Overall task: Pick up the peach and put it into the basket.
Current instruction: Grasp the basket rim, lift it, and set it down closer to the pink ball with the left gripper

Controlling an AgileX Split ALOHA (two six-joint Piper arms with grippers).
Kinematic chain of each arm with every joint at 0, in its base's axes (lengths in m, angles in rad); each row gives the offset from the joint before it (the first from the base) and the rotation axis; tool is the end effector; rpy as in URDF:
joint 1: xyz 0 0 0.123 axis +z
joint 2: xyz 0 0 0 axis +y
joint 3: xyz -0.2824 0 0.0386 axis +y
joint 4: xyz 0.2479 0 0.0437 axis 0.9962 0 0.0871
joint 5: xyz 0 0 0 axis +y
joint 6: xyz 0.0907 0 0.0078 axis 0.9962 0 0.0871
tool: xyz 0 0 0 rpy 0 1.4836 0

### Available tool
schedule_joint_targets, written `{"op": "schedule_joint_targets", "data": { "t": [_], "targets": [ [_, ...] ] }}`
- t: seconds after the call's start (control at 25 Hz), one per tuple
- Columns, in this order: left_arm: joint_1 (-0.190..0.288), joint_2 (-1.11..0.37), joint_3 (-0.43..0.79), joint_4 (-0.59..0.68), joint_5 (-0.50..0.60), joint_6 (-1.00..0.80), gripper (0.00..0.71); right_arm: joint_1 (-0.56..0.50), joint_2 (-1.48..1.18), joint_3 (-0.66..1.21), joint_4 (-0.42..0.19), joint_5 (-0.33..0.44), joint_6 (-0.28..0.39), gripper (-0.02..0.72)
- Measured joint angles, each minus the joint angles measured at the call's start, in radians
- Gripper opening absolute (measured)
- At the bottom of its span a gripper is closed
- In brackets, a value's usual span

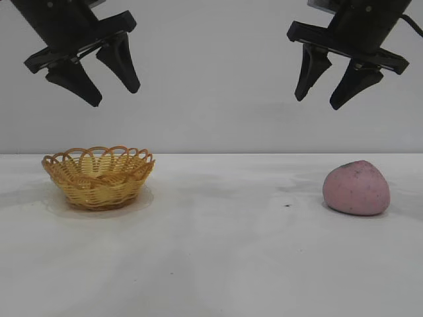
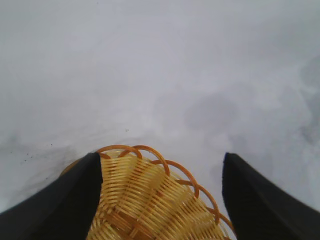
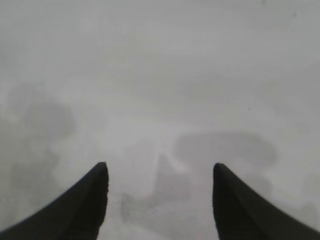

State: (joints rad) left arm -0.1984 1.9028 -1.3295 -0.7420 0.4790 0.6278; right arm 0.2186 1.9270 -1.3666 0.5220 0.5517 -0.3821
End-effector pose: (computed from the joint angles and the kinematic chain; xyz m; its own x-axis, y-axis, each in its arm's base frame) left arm 0.4036 -0.1101 0.2145 -0.7579 0.0989 -0.6448 0.3472 0.8980 -0.2703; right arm 0.4028 0.1139 0.2073 -0.8254 -0.1108 -0.5536 -0.2952 0.9205 0.2559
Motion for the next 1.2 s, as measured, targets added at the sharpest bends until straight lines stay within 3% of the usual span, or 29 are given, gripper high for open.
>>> {"op": "schedule_joint_targets", "data": {
  "t": [0.44,0.64,0.96,1.2],
  "targets": [
    [0.0,0.0,0.0,0.011,0.027,0.0,0.496,0.0,0.0,0.0,0.004,0.0,0.0,0.386],
    [0.0,0.0,-0.027,0.152,0.129,0.0,0.496,0.0,0.0,0.0,0.008,0.0,0.0,0.386],
    [0.0,0.0,-0.175,0.442,0.359,-0.006,0.496,0.0,0.0,0.0,0.008,0.0,0.0,0.386],
    [0.0,0.016,-0.275,0.579,0.483,0.007,0.496,0.0,0.0,0.0,0.008,0.002,0.0,0.386]
  ]
}}
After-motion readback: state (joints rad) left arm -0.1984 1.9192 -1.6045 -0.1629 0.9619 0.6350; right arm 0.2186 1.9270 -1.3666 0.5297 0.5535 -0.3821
